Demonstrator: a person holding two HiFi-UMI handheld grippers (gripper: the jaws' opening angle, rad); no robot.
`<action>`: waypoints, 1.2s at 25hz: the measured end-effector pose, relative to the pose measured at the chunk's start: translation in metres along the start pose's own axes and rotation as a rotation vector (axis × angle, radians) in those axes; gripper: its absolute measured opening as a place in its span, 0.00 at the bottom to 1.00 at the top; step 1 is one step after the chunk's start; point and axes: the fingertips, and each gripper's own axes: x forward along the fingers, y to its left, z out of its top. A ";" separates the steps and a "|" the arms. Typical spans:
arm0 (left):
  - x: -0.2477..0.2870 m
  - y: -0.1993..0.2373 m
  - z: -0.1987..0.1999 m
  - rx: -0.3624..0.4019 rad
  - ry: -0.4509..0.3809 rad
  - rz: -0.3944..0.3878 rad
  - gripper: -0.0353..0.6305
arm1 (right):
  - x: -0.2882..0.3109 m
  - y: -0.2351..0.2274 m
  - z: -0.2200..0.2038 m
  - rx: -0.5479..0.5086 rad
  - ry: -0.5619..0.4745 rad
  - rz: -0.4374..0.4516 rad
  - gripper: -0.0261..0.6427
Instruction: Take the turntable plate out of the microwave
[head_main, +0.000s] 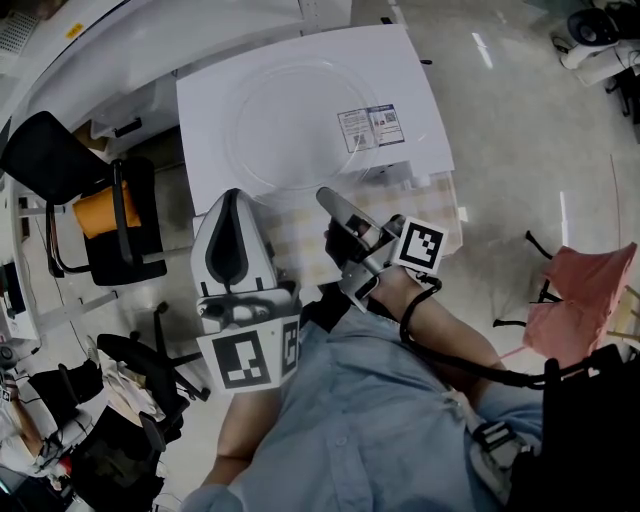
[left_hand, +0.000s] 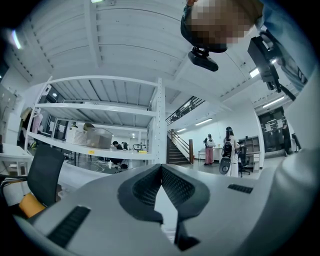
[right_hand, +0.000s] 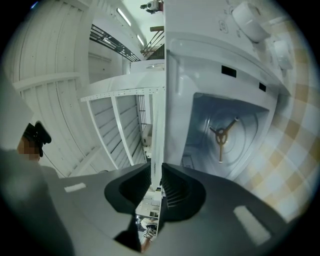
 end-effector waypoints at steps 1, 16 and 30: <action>-0.001 0.000 -0.001 -0.001 0.000 -0.001 0.06 | -0.001 0.000 -0.002 0.001 0.004 0.005 0.15; -0.028 -0.008 -0.013 -0.074 0.023 -0.078 0.06 | -0.061 0.030 -0.051 -0.233 0.082 -0.049 0.14; -0.046 -0.030 0.040 0.015 -0.100 -0.150 0.06 | -0.034 0.196 -0.030 -1.142 -0.099 -0.026 0.04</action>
